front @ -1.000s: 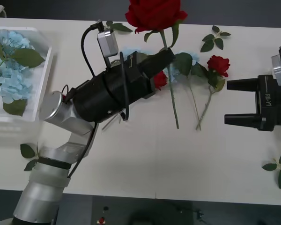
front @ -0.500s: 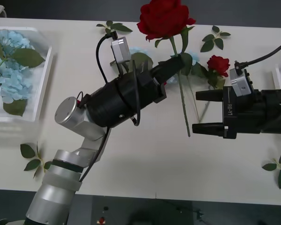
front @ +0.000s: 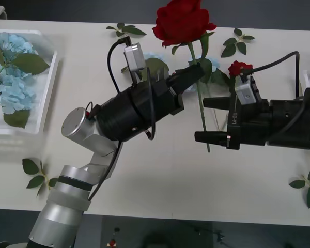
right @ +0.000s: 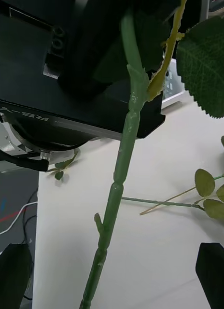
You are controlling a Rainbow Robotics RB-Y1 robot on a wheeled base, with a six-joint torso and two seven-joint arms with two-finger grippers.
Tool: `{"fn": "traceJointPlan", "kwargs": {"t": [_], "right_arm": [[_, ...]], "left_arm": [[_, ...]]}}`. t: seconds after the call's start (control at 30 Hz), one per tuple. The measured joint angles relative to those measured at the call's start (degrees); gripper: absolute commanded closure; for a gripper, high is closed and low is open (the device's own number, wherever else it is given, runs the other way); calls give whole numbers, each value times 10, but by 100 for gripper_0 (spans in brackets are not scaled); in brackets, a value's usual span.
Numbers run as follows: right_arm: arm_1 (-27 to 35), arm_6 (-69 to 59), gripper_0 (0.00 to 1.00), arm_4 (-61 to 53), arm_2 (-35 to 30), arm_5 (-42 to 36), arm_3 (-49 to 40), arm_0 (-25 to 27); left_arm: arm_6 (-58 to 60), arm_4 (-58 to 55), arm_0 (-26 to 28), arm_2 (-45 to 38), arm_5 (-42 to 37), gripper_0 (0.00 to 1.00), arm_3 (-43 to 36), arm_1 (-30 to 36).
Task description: Put the red flowers into the right box and the blue flowers into the left box
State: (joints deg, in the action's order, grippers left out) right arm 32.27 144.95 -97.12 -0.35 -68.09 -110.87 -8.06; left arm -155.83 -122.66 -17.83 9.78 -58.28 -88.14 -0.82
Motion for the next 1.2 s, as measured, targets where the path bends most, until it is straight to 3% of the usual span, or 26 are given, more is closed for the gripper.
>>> {"fn": "traceJointPlan", "kwargs": {"t": [0.37, 0.4, 0.43, 1.0, 1.03, 1.07, 1.1, 1.2], "right_arm": [[0, -49, 0, 13, 40, 40, 0, 0], [0, -50, 30, 17, 43, 40, 0, 0], [0, -51, 99, 18, 45, 40, 0, 0], [0, -95, 100, 18, 45, 40, 0, -6], [0, -95, 100, 18, 45, 40, 0, -6], [0, -95, 100, 18, 45, 40, 0, -6], [0, -95, 100, 18, 45, 40, 0, -6], [0, -95, 100, 18, 45, 40, 0, -6]], "left_arm": [[0, 0, 0, 13, 0, 100, 0, 0], [0, 0, 0, 13, 0, 100, 0, 0], [0, 0, 0, 13, 0, 100, 0, 0], [0, 1, 0, 13, 11, 100, 0, 0], [0, 1, 0, 13, 11, 97, 0, 0], [0, 1, 0, 13, 12, 69, 0, 0], [0, 1, 0, 13, 12, 49, 0, 0], [0, 1, 0, 13, 15, 34, 0, 0]]}}
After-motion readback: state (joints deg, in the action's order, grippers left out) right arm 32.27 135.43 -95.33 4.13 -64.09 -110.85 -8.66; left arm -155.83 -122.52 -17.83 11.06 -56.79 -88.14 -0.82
